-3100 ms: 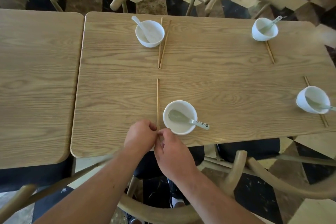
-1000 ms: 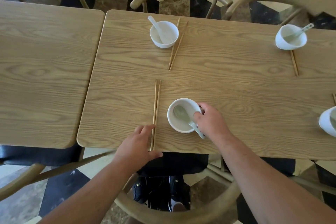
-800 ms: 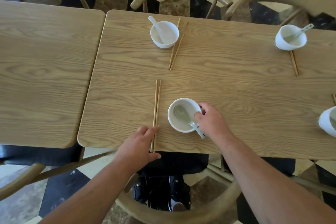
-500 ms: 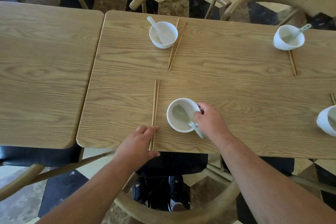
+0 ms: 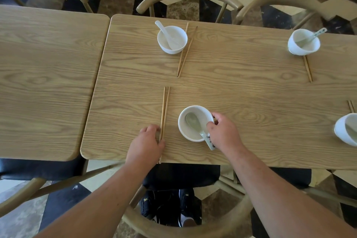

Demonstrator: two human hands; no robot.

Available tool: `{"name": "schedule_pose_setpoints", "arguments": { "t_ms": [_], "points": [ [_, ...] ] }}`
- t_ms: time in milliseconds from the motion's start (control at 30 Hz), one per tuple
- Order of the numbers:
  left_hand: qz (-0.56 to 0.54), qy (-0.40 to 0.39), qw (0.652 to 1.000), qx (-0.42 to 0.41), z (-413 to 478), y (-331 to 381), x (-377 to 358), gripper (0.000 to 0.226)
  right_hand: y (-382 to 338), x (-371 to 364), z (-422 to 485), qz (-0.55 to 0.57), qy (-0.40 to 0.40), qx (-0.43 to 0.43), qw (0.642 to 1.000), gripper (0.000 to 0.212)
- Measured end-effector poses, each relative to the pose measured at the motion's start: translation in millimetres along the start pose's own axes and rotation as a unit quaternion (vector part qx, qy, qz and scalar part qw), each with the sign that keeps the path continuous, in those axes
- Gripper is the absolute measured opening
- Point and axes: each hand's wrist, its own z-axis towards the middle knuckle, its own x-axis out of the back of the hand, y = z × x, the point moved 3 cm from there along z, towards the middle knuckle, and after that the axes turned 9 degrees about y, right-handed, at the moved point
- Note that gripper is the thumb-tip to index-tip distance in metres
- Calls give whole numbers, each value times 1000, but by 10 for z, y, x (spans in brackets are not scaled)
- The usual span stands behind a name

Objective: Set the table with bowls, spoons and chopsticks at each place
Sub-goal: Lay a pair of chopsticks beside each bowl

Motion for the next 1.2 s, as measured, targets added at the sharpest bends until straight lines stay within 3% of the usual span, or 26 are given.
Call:
{"name": "schedule_pose_setpoints", "arguments": {
  "t_ms": [400,633,1200],
  "points": [
    [-19,54,997,43,292,231,87,49,-13,37,-12,-10,4,-12,1000,38],
    [-24,67,996,46,718,443,81,27,40,18,68,7,4,0,1000,38],
    [-57,82,994,38,698,335,16,30,84,-78,-1,91,0,-53,994,43]
  ]
}}
